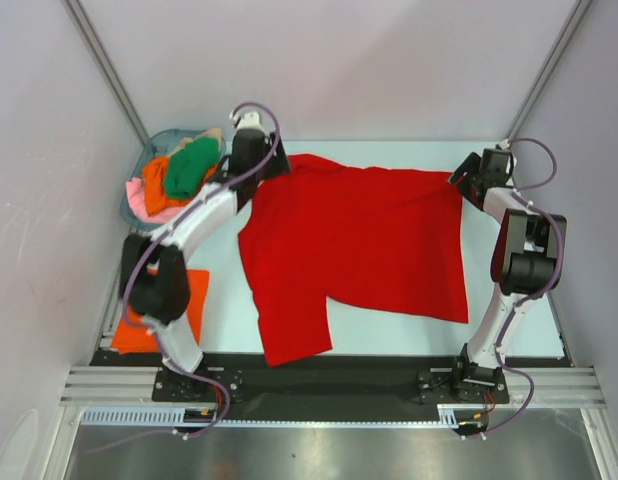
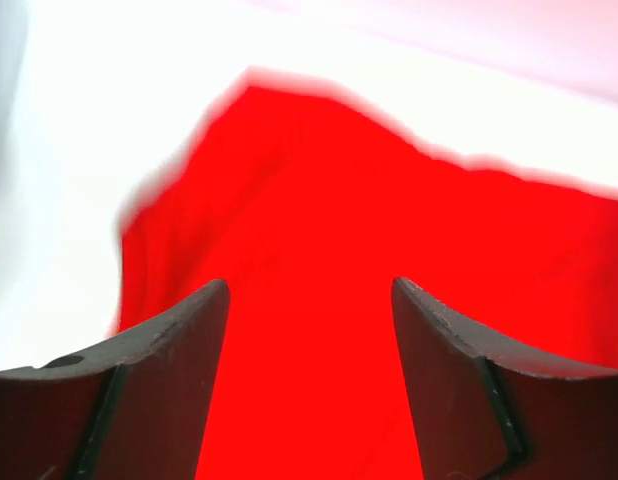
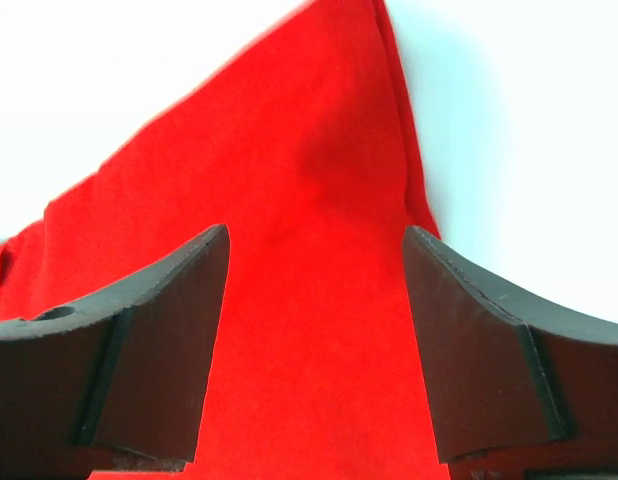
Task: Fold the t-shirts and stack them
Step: Fold the tshirt
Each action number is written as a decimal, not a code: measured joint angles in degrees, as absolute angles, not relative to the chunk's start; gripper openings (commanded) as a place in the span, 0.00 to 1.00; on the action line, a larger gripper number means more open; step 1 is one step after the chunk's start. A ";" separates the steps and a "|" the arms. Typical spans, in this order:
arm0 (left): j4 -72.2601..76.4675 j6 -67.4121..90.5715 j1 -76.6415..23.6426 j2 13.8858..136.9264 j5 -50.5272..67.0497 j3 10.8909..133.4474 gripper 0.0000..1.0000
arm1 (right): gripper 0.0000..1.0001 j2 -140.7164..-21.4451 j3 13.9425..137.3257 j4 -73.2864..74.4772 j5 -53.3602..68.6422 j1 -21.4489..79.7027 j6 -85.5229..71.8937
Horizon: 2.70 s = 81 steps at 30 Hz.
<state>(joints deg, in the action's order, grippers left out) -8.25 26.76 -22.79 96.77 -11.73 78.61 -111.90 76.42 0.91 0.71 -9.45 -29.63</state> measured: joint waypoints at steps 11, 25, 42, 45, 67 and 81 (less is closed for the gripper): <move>-6.50 10.85 -14.68 136.62 1.91 122.10 0.57 | 0.74 -116.79 82.48 -2.11 7.20 -12.38 -26.02; -4.86 29.36 -7.25 148.97 6.37 126.19 0.45 | 0.75 -116.73 78.30 -7.42 13.23 -15.03 -26.55; -6.52 42.17 -8.71 149.82 7.18 124.86 0.44 | 0.75 -113.99 75.22 -11.64 16.23 -16.64 -28.12; -6.37 42.70 -8.73 149.82 6.70 123.81 0.46 | 0.75 -113.78 74.98 -12.08 16.64 -16.71 -28.47; -6.68 43.44 -9.23 149.80 4.32 123.31 0.22 | 0.77 -113.78 74.89 -13.21 18.37 -17.02 -30.02; -7.46 38.15 -10.94 149.36 0.30 123.48 0.01 | 0.81 -116.71 78.48 -11.94 18.26 -16.95 -30.37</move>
<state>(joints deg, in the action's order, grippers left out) -7.46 38.15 -10.94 149.36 0.30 123.48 -116.71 78.48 -11.94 18.26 -16.95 -30.37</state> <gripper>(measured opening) 0.012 0.805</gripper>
